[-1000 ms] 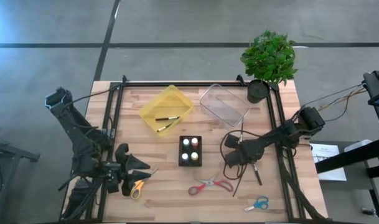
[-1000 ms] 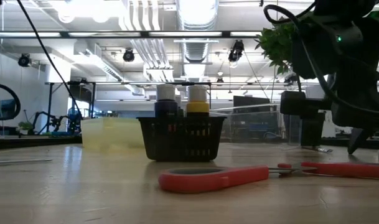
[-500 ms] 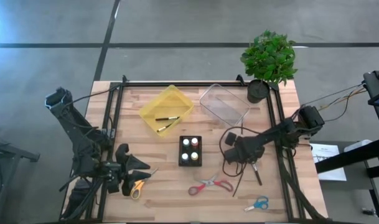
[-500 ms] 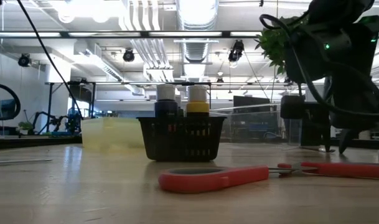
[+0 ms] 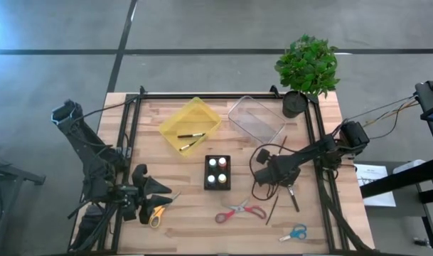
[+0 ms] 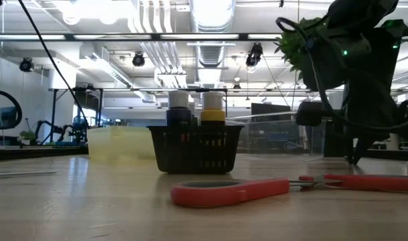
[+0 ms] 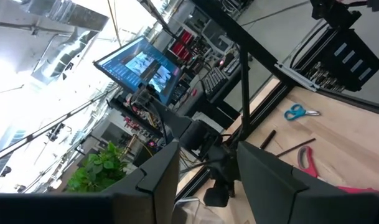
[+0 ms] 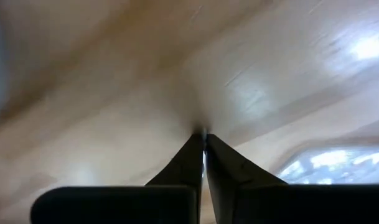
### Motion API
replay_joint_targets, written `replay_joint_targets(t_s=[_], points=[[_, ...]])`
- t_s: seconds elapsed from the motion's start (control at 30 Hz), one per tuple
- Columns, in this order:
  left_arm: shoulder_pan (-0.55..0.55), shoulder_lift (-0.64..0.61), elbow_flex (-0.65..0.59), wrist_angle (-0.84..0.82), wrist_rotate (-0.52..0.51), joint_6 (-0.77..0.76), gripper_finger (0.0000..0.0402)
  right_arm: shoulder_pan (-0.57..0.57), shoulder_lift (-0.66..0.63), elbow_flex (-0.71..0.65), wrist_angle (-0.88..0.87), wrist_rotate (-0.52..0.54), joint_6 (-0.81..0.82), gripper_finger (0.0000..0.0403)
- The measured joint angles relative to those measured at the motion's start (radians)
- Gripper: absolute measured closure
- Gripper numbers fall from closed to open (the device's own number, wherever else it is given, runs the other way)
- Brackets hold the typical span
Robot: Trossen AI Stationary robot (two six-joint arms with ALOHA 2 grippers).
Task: Pick & Place Paint Supplies
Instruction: Put the black eyeshadow brush into the yellow bin
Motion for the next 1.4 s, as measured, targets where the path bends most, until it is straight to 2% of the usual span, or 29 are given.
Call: replay_joint_targets(t_s=[0.37, 0.53, 0.67, 0.8, 1.0, 1.17, 1.23, 1.4], points=[[0.0, 0.0, 0.0, -0.001, 0.0, 0.002, 0.0231, 0.102, -0.002, 0.172, -0.079, -0.01, 0.23, 0.0394], [0.001, 0.0, 0.0, -0.002, 0.0, 0.004, 0.0231, 0.128, -0.015, 0.275, -0.092, -0.067, 0.367, 0.0394], [0.001, 0.001, 0.0, -0.002, 0.0, 0.004, 0.0231, 0.151, -0.054, 0.352, -0.072, -0.114, 0.452, 0.0394], [0.001, 0.001, 0.0, -0.001, 0.0, 0.004, 0.0231, 0.156, -0.115, 0.412, -0.022, -0.112, 0.5, 0.0394], [0.002, 0.001, 0.0, 0.0, 0.001, 0.004, 0.0231, 0.113, -0.198, 0.455, 0.102, -0.026, 0.427, 0.0394], [0.002, 0.001, 0.0, 0.001, 0.003, 0.004, 0.0231, -0.001, -0.242, 0.444, 0.295, -0.015, 0.286, 0.0395], [0.002, 0.001, 0.0, 0.001, 0.003, 0.004, 0.0231, -0.061, -0.255, 0.429, 0.385, -0.051, 0.236, 0.0395], [0.002, 0.001, 0.0, 0.0, 0.002, 0.004, 0.0231, -0.212, -0.262, 0.368, 0.679, -0.241, 0.16, 0.0395]])
